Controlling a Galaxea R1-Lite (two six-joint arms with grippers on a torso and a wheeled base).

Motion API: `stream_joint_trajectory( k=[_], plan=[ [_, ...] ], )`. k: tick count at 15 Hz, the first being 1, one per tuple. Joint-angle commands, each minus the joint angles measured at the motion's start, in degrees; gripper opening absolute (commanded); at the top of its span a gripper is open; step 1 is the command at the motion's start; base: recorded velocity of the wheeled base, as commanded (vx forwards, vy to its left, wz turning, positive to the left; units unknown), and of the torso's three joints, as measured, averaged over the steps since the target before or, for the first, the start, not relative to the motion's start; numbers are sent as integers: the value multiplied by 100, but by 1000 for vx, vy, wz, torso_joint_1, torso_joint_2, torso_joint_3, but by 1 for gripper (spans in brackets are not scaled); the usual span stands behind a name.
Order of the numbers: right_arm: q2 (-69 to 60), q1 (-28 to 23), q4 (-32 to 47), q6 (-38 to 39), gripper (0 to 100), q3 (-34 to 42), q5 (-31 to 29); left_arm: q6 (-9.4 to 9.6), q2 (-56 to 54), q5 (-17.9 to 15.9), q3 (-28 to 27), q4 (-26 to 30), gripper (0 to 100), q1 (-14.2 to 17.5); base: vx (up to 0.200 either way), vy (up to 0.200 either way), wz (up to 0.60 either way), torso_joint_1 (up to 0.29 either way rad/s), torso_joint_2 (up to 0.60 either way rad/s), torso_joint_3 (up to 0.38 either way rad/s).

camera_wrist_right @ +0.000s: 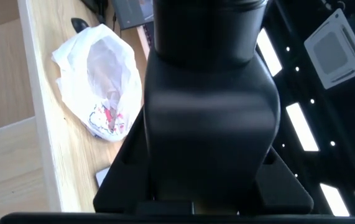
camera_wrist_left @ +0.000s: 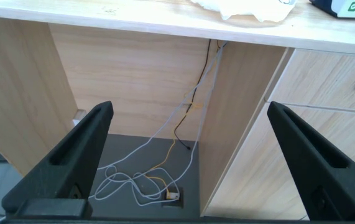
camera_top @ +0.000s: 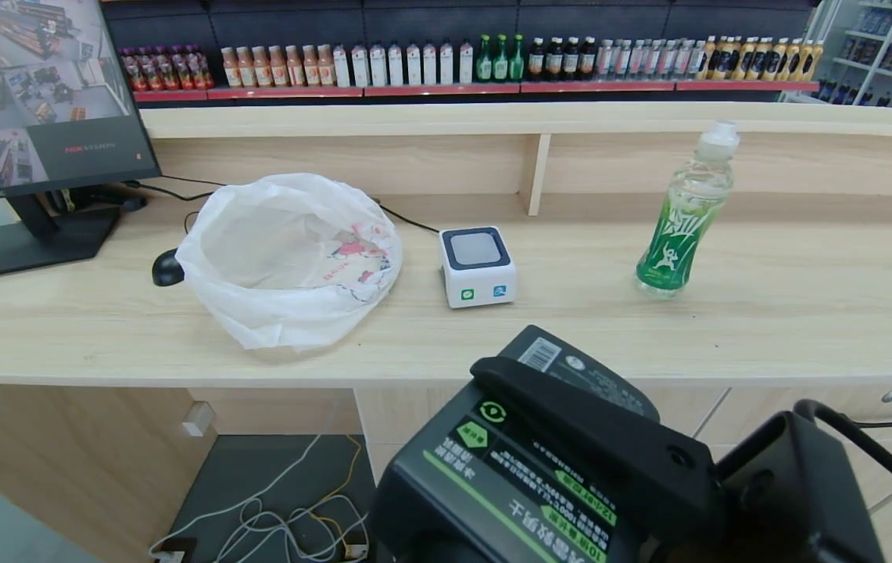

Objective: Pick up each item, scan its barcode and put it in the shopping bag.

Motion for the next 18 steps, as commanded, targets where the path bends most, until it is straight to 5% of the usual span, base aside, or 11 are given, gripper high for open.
stream_joint_trajectory(
  k=[1, 5, 18],
  plan=[
    [192, 10, -149, 5, 0, -26, -7, -4, -2, 3, 0, 0, 100, 1, 0, 0, 0, 0, 0, 0],
    [631, 133, -712, -4, 0, -106, -60, -4, -2, 3, 0, 0, 100, 1, 0, 0, 0, 0, 0, 0],
    [376, -113, -641, 682, 0, 167, -165, -4, -2, 3, 0, 0, 100, 1, 0, 0, 0, 0, 0, 0]
  ],
)
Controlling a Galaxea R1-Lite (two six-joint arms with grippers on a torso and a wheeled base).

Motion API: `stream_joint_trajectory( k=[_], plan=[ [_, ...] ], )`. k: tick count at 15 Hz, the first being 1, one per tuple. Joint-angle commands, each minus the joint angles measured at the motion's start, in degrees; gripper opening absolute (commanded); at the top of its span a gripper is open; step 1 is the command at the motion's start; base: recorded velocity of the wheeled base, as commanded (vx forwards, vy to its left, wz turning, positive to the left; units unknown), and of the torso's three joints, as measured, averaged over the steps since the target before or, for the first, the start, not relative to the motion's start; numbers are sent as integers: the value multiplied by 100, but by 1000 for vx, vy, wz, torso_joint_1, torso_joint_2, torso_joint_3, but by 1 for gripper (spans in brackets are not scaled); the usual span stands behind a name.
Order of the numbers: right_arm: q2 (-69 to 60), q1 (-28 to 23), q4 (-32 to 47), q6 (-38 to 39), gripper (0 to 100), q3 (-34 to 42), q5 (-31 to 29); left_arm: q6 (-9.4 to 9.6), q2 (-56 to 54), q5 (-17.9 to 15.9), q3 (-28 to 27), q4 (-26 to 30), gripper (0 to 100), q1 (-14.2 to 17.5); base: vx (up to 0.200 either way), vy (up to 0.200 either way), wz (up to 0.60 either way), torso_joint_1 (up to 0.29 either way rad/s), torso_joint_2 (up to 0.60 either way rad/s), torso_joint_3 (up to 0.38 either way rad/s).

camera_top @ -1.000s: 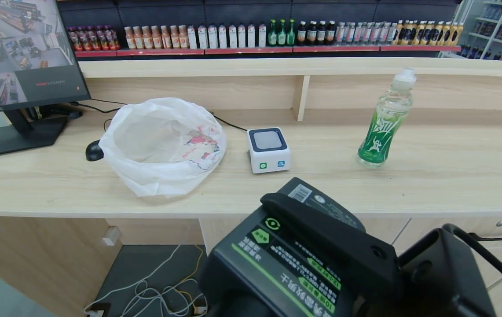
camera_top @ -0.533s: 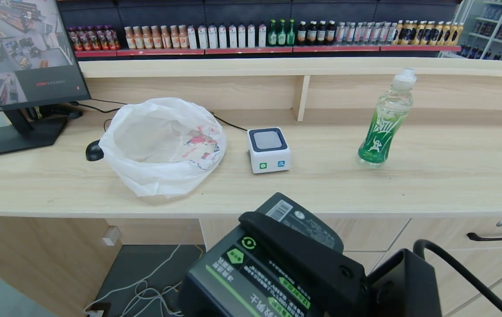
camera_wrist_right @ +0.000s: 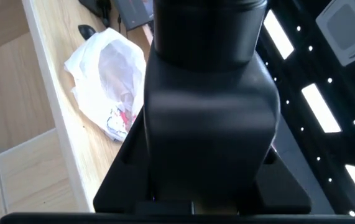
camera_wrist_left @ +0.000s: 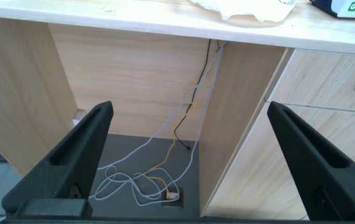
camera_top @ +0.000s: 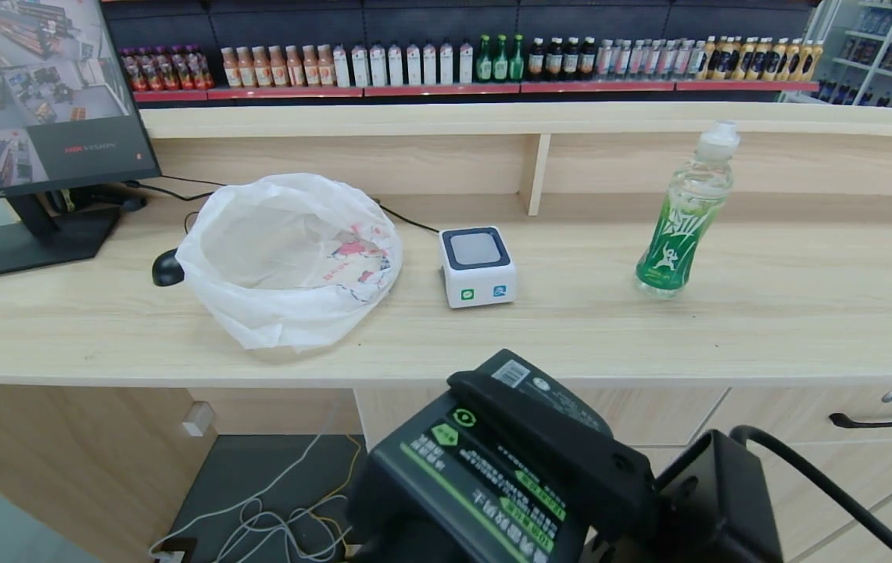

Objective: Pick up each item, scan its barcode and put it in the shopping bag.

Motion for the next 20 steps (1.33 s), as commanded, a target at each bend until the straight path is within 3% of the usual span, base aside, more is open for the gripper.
stream_joint_trajectory(
  k=[1, 4, 6, 8, 11, 12, 14, 17, 20],
  plan=[
    [-206, -197, 74, 287, 0, 150, 2, -1, -2, 2, 0, 0, 100, 1, 0, 0, 0, 0, 0, 0],
    [-214, -558, 109, 1350, 0, 238, 46, -1, -2, 2, 0, 0, 100, 1, 0, 0, 0, 0, 0, 0],
    [-206, -1199, 100, 2413, 0, 317, 239, -1, -2, 2, 0, 0, 100, 1, 0, 0, 0, 0, 0, 0],
    [-179, -1859, 118, 3002, 0, 230, 880, -1, -2, 2, 0, 0, 100, 1, 0, 0, 0, 0, 0, 0],
    [-197, -2632, 83, 4356, 0, 203, 1047, -1, -2, 2, 0, 0, 100, 1, 0, 0, 0, 0, 0, 0],
    [-214, -2720, 83, 4549, 0, 194, 1047, -1, -2, 2, 0, 0, 100, 1, 0, 0, 0, 0, 0, 0],
    [-285, -3001, 65, 5938, 0, 177, 968, -1, -2, 2, 0, 0, 100, 1, 0, 0, 0, 0, 0, 0],
    [-294, -3353, 74, 7291, 0, 159, 977, -1, -2, 2, 0, 0, 100, 1, 0, 0, 0, 0, 0, 0],
    [-127, -3511, 214, 7801, 0, 1, 1047, -1, -2, 2, 0, 0, 100, 1, 0, 0, 0, 0, 0, 0]
  ],
)
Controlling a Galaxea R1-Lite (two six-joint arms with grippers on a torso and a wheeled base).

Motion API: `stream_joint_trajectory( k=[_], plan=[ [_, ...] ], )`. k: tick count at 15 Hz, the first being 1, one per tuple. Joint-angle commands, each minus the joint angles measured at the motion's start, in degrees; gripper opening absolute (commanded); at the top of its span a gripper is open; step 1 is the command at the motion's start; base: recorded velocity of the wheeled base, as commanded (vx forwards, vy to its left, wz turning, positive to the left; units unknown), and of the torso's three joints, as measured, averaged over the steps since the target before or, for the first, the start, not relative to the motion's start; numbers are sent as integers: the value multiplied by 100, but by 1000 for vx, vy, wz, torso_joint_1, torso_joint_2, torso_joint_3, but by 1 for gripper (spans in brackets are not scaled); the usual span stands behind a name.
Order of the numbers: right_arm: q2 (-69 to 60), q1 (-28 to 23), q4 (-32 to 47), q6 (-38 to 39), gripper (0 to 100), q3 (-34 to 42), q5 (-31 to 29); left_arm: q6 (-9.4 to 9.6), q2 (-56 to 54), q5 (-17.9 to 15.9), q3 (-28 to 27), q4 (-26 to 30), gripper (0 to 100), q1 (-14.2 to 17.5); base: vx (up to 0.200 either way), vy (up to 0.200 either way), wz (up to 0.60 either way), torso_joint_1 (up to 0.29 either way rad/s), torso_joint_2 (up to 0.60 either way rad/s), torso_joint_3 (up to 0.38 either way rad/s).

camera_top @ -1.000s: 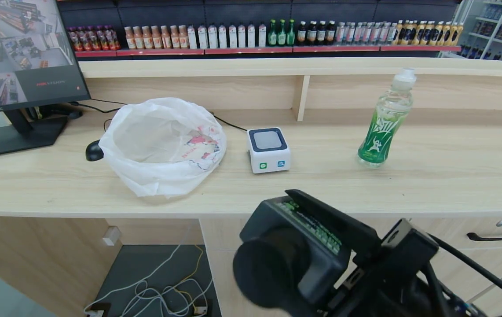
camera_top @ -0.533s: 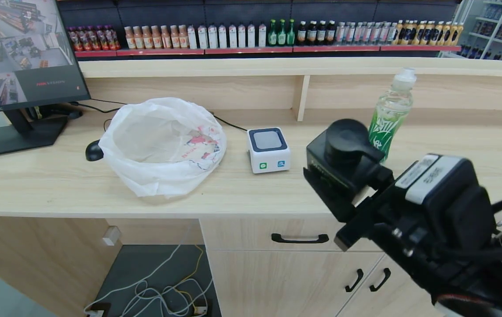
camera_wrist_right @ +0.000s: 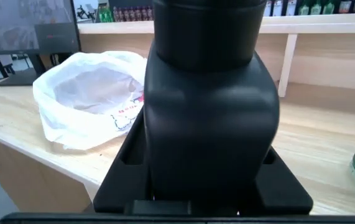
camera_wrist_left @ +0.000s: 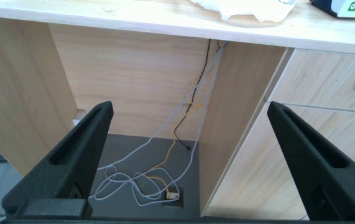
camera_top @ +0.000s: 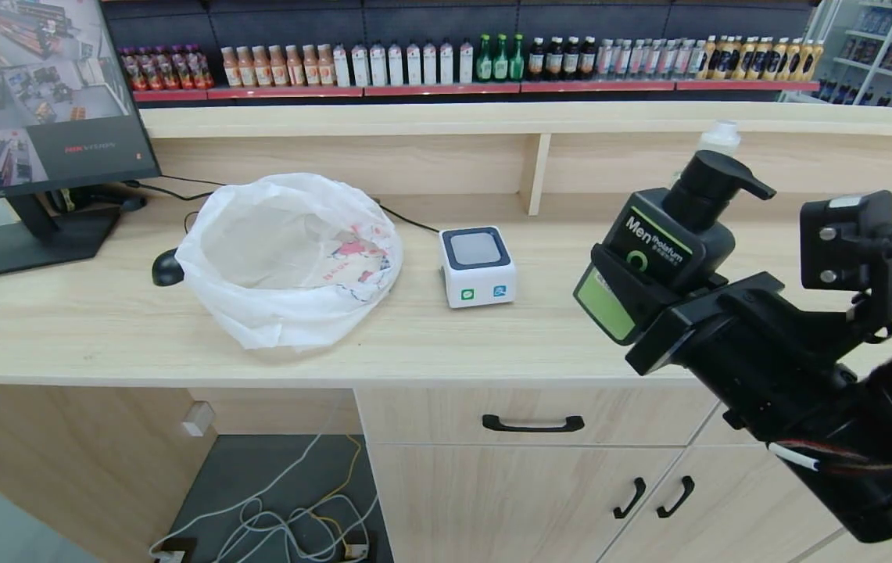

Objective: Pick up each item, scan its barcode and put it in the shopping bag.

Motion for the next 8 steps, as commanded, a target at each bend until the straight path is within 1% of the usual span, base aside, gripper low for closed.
stream_joint_trajectory(
  k=[1, 2, 3, 5, 7, 8],
  plan=[
    [168, -138, 23, 31, 0, -193, 184, -1, -2, 3, 0, 0, 100, 1, 0, 0, 0, 0, 0, 0],
    [327, -341, -56, -4, 0, -386, 649, 8, -2, 3, 0, 0, 100, 1, 0, 0, 0, 0, 0, 0],
    [388, -376, -249, 75, 0, -483, 764, 8, -2, 3, 0, 0, 100, 1, 0, 0, 0, 0, 0, 0],
    [546, -604, -557, 436, 0, -571, 685, 8, -2, 3, 0, 0, 100, 1, 0, 0, 0, 0, 0, 0],
    [555, -947, -636, 515, 0, -623, 535, 8, -2, 3, 0, 0, 100, 1, 0, 0, 0, 0, 0, 0],
    [608, -1096, -645, 506, 0, -694, 570, 8, -2, 3, 0, 0, 100, 1, 0, 0, 0, 0, 0, 0]
  ],
)
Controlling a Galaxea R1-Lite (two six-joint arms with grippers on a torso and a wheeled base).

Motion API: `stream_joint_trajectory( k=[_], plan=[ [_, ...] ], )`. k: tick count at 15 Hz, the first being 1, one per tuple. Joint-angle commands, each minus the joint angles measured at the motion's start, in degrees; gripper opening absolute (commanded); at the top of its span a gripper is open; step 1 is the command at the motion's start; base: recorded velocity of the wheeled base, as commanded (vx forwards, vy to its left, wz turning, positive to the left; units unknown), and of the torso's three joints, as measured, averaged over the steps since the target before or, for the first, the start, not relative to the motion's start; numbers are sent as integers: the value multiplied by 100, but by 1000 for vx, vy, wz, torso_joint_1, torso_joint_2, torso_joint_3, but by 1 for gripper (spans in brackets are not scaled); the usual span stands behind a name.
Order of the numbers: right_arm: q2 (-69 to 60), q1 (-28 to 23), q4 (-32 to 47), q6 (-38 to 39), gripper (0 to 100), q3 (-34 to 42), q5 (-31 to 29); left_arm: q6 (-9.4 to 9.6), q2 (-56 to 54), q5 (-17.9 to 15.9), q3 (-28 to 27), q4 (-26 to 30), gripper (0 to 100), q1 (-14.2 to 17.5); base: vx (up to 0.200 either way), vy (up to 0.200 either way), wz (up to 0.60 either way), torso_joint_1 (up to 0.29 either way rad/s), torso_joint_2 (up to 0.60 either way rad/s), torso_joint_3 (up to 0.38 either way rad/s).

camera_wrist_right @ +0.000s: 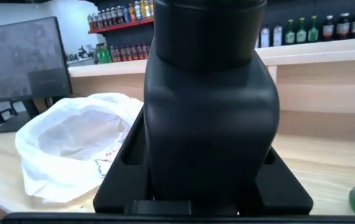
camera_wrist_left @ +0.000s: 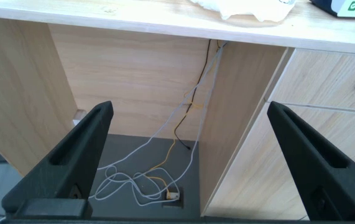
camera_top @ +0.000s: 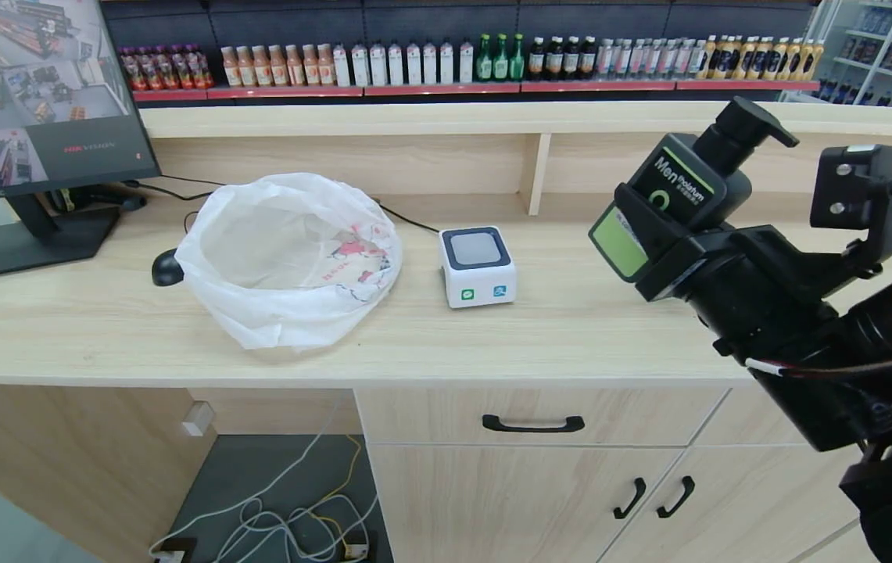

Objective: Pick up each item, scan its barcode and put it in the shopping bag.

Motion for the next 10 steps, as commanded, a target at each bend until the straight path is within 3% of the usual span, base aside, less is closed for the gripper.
stream_joint_trajectory(
  k=[1, 5, 10],
  plan=[
    [158, -238, -12, 13, 0, -230, -10, -11, -2, 2, 0, 0, 100, 1, 0, 0, 0, 0, 0, 0],
    [413, -282, -21, 92, 0, -547, 25, -28, -2, 2, 0, 0, 100, 1, 0, 0, 0, 0, 0, 0],
    [580, -317, -56, 92, 0, -652, 86, -20, -2, 2, 0, 0, 100, 1, 0, 200, 0, 5, 0, 3]
  ],
)
